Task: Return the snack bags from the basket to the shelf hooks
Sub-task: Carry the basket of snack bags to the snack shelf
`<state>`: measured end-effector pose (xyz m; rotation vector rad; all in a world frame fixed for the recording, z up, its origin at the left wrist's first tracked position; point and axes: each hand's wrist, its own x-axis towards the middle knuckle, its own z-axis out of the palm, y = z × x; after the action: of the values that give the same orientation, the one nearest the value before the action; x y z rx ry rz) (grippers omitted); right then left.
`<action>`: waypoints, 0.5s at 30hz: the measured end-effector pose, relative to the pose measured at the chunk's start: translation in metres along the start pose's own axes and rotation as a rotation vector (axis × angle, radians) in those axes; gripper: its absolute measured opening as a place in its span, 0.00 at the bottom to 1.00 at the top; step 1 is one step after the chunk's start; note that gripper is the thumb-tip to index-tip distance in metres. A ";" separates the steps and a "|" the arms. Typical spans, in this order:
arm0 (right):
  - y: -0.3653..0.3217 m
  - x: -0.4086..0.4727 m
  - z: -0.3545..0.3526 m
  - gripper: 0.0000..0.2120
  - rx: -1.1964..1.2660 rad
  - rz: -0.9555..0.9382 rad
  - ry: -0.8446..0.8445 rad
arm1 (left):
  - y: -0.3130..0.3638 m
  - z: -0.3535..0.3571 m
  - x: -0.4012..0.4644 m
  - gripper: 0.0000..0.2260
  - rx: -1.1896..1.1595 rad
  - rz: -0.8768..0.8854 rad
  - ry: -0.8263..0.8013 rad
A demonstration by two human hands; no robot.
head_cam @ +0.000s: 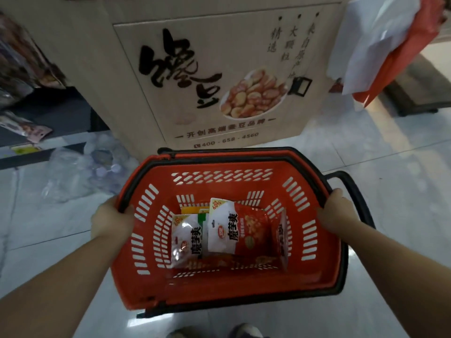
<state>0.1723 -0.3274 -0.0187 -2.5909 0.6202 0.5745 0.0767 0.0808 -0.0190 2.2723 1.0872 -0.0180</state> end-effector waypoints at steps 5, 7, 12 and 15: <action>-0.048 -0.057 -0.089 0.19 0.020 -0.085 0.027 | 0.052 -0.104 -0.013 0.08 -0.043 0.034 0.011; -0.076 -0.090 -0.137 0.15 0.059 -0.117 0.039 | 0.074 -0.158 -0.025 0.10 -0.067 0.030 0.022; -0.148 -0.186 -0.267 0.12 0.071 -0.288 0.094 | 0.124 -0.319 -0.070 0.11 -0.144 0.010 0.096; -0.194 -0.250 -0.338 0.13 0.050 -0.407 0.095 | 0.145 -0.415 -0.104 0.09 -0.180 -0.028 0.142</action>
<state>0.1634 -0.2480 0.4369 -2.6029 0.1219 0.3008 0.0110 0.1601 0.4208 2.1224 1.1444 0.2241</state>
